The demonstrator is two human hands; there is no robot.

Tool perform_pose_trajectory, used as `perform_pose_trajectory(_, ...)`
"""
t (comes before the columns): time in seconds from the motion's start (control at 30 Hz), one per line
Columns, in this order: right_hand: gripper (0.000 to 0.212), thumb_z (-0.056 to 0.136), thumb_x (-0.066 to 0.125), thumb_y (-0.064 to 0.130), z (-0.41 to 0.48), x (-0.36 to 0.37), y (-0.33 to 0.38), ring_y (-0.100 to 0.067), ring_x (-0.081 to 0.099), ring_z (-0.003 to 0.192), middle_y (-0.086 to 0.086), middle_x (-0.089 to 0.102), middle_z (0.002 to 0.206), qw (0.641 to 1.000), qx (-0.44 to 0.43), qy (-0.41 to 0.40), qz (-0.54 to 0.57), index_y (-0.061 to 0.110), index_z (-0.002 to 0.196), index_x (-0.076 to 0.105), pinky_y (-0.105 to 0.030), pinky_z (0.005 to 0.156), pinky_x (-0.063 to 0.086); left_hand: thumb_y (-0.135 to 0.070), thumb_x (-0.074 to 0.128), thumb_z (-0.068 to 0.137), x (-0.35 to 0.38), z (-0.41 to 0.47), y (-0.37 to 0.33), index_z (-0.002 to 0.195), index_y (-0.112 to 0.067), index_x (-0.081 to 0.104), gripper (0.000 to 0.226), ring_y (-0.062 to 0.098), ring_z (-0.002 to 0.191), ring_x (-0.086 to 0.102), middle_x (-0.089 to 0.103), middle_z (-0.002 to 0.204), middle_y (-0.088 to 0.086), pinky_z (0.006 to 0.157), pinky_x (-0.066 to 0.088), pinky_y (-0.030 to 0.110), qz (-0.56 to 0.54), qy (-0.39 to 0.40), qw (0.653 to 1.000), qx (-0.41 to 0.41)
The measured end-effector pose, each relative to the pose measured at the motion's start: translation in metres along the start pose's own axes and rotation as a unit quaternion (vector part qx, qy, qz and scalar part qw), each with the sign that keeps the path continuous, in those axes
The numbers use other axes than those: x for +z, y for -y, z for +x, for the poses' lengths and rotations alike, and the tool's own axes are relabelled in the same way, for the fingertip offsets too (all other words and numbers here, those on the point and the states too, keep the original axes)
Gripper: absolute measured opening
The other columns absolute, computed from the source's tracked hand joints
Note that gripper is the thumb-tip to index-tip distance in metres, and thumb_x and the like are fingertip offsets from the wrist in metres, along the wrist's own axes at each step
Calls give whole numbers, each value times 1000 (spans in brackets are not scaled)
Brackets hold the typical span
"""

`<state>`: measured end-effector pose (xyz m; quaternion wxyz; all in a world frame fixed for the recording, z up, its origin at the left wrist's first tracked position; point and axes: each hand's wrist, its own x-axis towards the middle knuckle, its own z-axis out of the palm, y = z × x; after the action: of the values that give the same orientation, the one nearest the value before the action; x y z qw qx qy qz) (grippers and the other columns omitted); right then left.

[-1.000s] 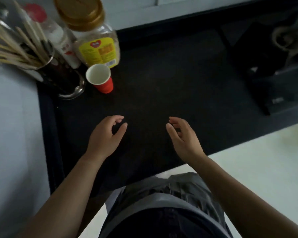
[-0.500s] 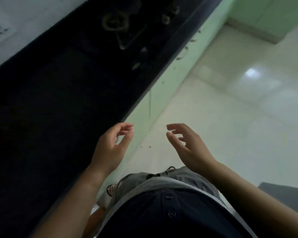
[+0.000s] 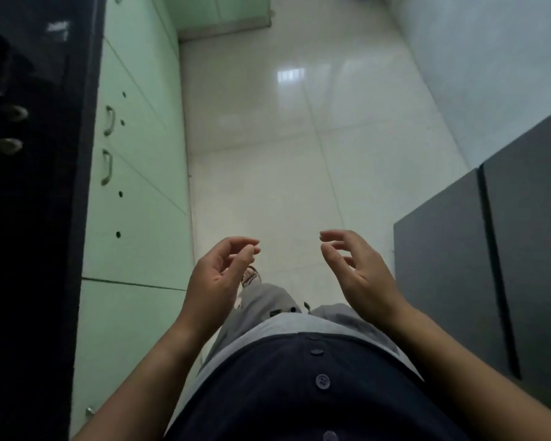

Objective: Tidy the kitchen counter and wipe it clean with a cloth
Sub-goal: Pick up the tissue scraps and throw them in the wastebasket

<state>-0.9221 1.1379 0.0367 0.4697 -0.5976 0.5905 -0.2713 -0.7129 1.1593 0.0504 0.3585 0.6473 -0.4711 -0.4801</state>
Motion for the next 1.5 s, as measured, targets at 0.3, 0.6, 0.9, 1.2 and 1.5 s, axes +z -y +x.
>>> perform_pose_trajectory(0.3,32,86,41,49,95,-68,-32,7,51,103,25,51,109,991,85,-102,29,33,112,51,-17,86,43,-41,50,84,70,157,-45,95,-32,64,20,3,89,64,70,91,-13,77,49,14,40,129,990,28)
perform_pose_trajectory(0.6,29,94,45,39,268,-145,-5,-3,52,107,13,53,115,990,92,-110,-7,24,117,52,-27,92,45,-44,50,87,110,342,-116,99,-33,61,19,7,96,64,68,100,-10,81,50,24,84,191,976,62)
perform_pose_trajectory(0.9,33,92,45,42,435,-174,32,-8,53,109,9,55,117,995,46,-88,-31,22,117,54,-33,93,48,-58,47,76,69,482,-151,97,-35,60,33,9,94,65,68,96,-7,82,51,27,56,91,993,53)
perform_pose_trajectory(1.2,34,94,45,42,663,-183,70,-8,53,108,9,55,116,995,-22,54,-83,20,119,54,-37,95,47,-56,47,76,43,646,-177,93,-34,61,32,8,93,64,69,95,-7,79,48,21,15,-25,1000,-10)
perform_pose_trajectory(1.5,36,92,43,45,853,-153,146,-8,54,106,13,54,111,976,-76,175,-104,23,118,54,-34,90,49,-51,49,79,-25,772,-212,90,-38,62,21,4,92,63,68,93,-12,80,48,21,-26,-158,985,-67)
